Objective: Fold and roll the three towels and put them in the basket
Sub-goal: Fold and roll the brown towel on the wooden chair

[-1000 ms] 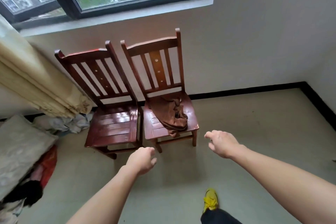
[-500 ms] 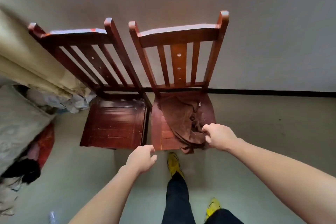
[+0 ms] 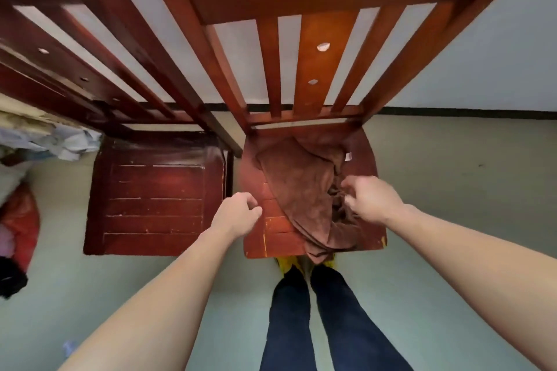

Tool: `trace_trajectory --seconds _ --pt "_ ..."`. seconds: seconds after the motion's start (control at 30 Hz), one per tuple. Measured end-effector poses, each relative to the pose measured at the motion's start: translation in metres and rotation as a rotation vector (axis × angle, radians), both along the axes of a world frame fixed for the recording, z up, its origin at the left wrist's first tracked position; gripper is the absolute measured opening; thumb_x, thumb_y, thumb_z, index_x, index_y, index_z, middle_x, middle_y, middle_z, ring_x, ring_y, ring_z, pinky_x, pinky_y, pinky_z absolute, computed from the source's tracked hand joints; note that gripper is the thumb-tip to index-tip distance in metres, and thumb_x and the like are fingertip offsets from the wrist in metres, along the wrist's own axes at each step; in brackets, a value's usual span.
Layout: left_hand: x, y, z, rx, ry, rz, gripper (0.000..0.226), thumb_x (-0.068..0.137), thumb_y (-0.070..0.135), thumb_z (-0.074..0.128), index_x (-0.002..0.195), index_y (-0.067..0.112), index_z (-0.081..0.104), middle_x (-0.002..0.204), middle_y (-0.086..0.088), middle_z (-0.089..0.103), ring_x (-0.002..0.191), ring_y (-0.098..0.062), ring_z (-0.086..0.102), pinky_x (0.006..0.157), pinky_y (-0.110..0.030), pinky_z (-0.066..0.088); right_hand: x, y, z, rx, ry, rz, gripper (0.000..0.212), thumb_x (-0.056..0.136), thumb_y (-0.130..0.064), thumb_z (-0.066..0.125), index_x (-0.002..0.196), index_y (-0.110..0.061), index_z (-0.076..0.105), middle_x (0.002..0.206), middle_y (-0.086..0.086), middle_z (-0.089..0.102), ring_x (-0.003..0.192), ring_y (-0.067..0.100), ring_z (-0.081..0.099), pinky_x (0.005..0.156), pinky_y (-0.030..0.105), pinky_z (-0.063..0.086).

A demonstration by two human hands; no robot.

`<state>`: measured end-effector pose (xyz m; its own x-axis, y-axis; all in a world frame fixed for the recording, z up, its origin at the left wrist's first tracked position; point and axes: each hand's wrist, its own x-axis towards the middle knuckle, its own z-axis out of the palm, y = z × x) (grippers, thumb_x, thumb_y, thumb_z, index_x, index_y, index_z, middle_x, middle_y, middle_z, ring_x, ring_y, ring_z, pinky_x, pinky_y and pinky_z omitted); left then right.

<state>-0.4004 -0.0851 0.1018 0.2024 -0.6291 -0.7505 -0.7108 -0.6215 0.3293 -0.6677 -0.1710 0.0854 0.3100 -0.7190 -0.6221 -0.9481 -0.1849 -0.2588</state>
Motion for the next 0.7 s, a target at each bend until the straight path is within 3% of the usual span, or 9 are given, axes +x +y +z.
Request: trace_trajectory --seconds 0.27,0.4,0.5,0.6,0.7 --pt "0.009 -0.06 -0.102 -0.067 -0.058 0.068 0.033 0.09 0.029 0.059 0.119 0.013 0.061 0.122 -0.013 0.063 0.114 -0.032 0.058 0.097 -0.038 0.046 -0.004 -0.052 -0.103 -0.07 -0.065 -0.15 0.035 0.086 -0.024 0.059 0.12 -0.016 0.062 0.115 0.018 0.062 0.104 0.038 0.06 0.086 0.04 0.05" --pt "0.007 -0.093 -0.163 -0.189 -0.068 0.275 0.052 0.086 0.031 0.065 0.133 0.016 0.049 0.129 -0.012 0.058 0.116 -0.032 0.057 0.101 -0.039 0.046 -0.006 -0.085 -0.154 -0.11 -0.179 -0.453 0.051 0.084 -0.043 0.064 0.127 -0.017 0.053 0.122 0.015 0.06 0.11 0.036 0.058 0.096 0.043 0.048" --pt "-0.003 -0.098 -0.199 -0.204 -0.053 0.469 0.04 0.079 0.032 0.073 0.114 0.021 0.057 0.118 -0.008 0.062 0.106 -0.029 0.061 0.093 -0.037 0.051 -0.007 -0.094 -0.184 -0.115 -0.161 -0.479 0.058 0.076 -0.053 0.07 0.122 -0.019 0.056 0.119 0.008 0.065 0.108 0.03 0.061 0.094 0.043 0.05" --pt "-0.014 -0.086 -0.207 -0.267 -0.094 0.462 0.015 0.075 0.026 0.072 0.082 0.023 0.059 0.096 -0.006 0.065 0.093 -0.026 0.061 0.081 -0.032 0.051 -0.006 -0.093 -0.194 -0.104 -0.118 -0.41 0.042 0.082 -0.047 0.066 0.113 -0.018 0.067 0.111 0.006 0.07 0.101 0.03 0.065 0.087 0.037 0.052" --pt "-0.018 -0.065 -0.19 -0.274 -0.007 0.608 0.028 0.067 0.02 0.072 0.06 0.018 0.045 0.064 0.003 0.052 0.067 -0.021 0.05 0.061 -0.027 0.04 -0.003 -0.096 -0.181 -0.176 -0.176 -0.499 0.033 0.088 -0.041 0.06 0.111 -0.018 0.065 0.11 0.008 0.07 0.1 0.033 0.063 0.085 0.033 0.048"
